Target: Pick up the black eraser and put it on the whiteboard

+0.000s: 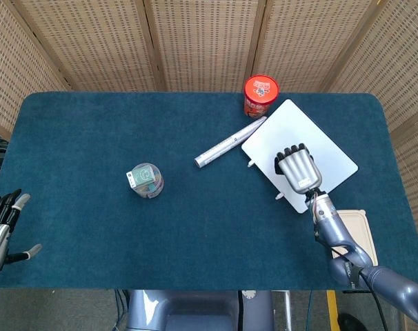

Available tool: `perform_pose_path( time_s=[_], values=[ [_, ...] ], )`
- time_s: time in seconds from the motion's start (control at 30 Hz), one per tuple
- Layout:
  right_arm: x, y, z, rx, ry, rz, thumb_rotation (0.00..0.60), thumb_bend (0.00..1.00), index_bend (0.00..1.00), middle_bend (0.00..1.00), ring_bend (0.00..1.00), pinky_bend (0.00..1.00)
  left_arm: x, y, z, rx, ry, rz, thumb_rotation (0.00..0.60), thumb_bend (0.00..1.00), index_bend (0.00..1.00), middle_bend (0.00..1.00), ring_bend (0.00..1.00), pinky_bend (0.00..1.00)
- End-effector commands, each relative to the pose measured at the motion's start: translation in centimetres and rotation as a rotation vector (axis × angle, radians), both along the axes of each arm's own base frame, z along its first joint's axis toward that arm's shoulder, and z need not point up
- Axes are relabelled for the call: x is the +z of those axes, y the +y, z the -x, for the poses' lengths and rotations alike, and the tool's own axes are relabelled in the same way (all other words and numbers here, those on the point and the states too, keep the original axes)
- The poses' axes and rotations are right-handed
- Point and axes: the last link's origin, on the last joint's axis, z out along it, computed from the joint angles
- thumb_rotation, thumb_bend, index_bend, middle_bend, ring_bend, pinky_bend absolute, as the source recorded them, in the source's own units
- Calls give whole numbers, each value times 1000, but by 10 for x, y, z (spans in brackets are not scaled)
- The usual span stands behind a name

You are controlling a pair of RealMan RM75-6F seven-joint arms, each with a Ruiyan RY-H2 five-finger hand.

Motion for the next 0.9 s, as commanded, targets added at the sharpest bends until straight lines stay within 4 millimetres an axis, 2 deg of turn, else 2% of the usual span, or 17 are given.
perform_pose_path(
  time_s=[0.03, 0.07, 0.13, 0.43, 0.57, 0.63, 0.7, 0.77, 0.83, 0.9],
  values=[
    [0, 0, 6, -30, 0, -6, 600, 294, 241, 168, 174, 413, 0, 0, 0, 0, 0, -1, 600, 0, 0, 0, 0, 0],
    [1, 0, 10, -60, -2, -11, 600, 229, 143, 73, 70, 355, 0, 0, 0, 1, 0, 0, 600, 0, 0, 0, 0, 0],
    [3, 0, 12, -96, -1, -9, 600, 184, 78, 4, 2, 290, 0, 1, 0, 1, 0, 1, 600, 0, 0, 0, 0, 0],
    [13, 7, 0, -86, 4, 26, 600, 174, 66, 0, 0, 269, 0, -1, 0, -2, 0, 2, 600, 0, 0, 0, 0, 0],
    [24, 17, -11, -47, -44, 44, 600, 181, 66, 0, 0, 269, 0, -1, 0, -3, -2, 2, 600, 0, 0, 0, 0, 0],
    [32, 26, -17, -30, -99, 47, 600, 176, 66, 0, 0, 257, 0, -1, 0, -3, -3, 2, 600, 0, 0, 0, 0, 0],
    [45, 42, -21, -9, -178, 45, 600, 151, 66, 0, 0, 192, 1, -1, 0, -2, -5, 1, 600, 0, 0, 0, 0, 0],
    [55, 58, -19, -3, -241, 32, 600, 54, 43, 0, 0, 80, 2, -1, 0, -3, -10, -1, 600, 0, 0, 0, 0, 0],
    [68, 78, -9, -19, -323, 10, 600, 0, 10, 0, 0, 23, 4, -2, 1, -3, -17, -7, 600, 0, 0, 0, 0, 0],
    [79, 97, 6, -49, -380, -1, 600, 0, 0, 0, 0, 2, 7, -3, 2, -4, -23, -17, 600, 0, 0, 0, 0, 0]
  ],
)
